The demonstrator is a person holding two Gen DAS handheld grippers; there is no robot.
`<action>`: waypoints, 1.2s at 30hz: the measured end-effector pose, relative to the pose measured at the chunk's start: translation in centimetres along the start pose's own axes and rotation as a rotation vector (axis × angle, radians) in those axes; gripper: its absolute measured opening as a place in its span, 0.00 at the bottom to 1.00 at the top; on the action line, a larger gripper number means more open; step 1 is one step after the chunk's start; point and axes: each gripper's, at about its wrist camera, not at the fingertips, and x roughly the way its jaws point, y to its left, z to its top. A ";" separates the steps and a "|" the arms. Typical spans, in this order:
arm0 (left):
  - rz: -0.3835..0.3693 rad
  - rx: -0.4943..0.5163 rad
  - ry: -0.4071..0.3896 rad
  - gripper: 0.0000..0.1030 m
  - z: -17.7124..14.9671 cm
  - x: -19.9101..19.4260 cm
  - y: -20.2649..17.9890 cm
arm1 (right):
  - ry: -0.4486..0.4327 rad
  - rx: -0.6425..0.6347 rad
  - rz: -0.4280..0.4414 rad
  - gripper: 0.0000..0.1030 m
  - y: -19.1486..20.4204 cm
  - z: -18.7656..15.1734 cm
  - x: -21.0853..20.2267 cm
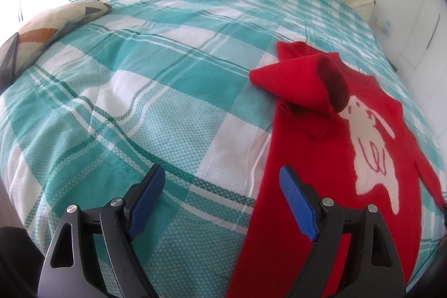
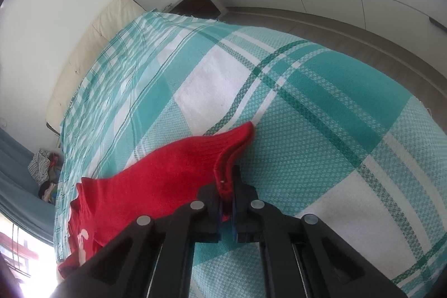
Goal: Fold small clothes
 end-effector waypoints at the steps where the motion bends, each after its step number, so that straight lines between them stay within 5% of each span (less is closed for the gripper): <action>1: 0.004 0.003 0.001 0.83 0.0 0.0 0.0 | -0.010 -0.015 -0.056 0.03 -0.1 -0.1 -0.3; 10: 0.018 0.059 0.043 0.83 -0.3 0.1 -0.5 | 0.005 -0.040 -0.136 0.06 -0.3 -0.2 -0.1; 14: -0.045 0.172 -0.002 0.84 1.1 -2.9 -1.7 | -0.072 -0.053 -0.157 0.58 0.0 -0.7 -3.0; 16: -0.039 0.309 -0.039 0.90 2.4 -3.5 -3.2 | -0.131 -0.074 -0.184 0.60 0.3 -1.2 -4.9; 20: -0.039 0.567 0.012 0.93 2.8 -1.0 -6.5 | -0.210 -0.118 -0.172 0.60 1.2 -2.4 -7.8; 23: -0.062 0.536 0.047 0.93 3.4 1.7 -8.5 | -0.219 -0.159 -0.152 0.60 2.3 -3.1 -8.3; 27: -0.038 0.336 0.034 0.93 5.9 5.1 -9.4 | -0.204 -0.212 -0.123 0.60 3.8 -3.5 -7.7; 28: -0.030 0.302 0.019 0.86 6.2 5.6 -9.3 | -0.201 -0.227 -0.125 0.60 4.1 -3.6 -7.5; 30: 0.019 0.276 0.025 0.22 6.7 6.5 -8.8 | -0.200 -0.254 -0.130 0.60 4.7 -3.9 -7.3; 31: 0.042 0.267 0.058 0.10 7.0 6.8 -8.2 | -0.202 -0.264 -0.132 0.60 4.9 -4.0 -7.3; 33: 0.071 0.259 0.010 0.07 8.0 5.1 -6.2 | -0.207 -0.285 -0.134 0.60 5.3 -4.1 -7.3; 36: 0.273 0.400 -0.134 0.07 10.3 2.0 -3.8 | -0.224 -0.309 -0.130 0.60 5.7 -4.2 -7.6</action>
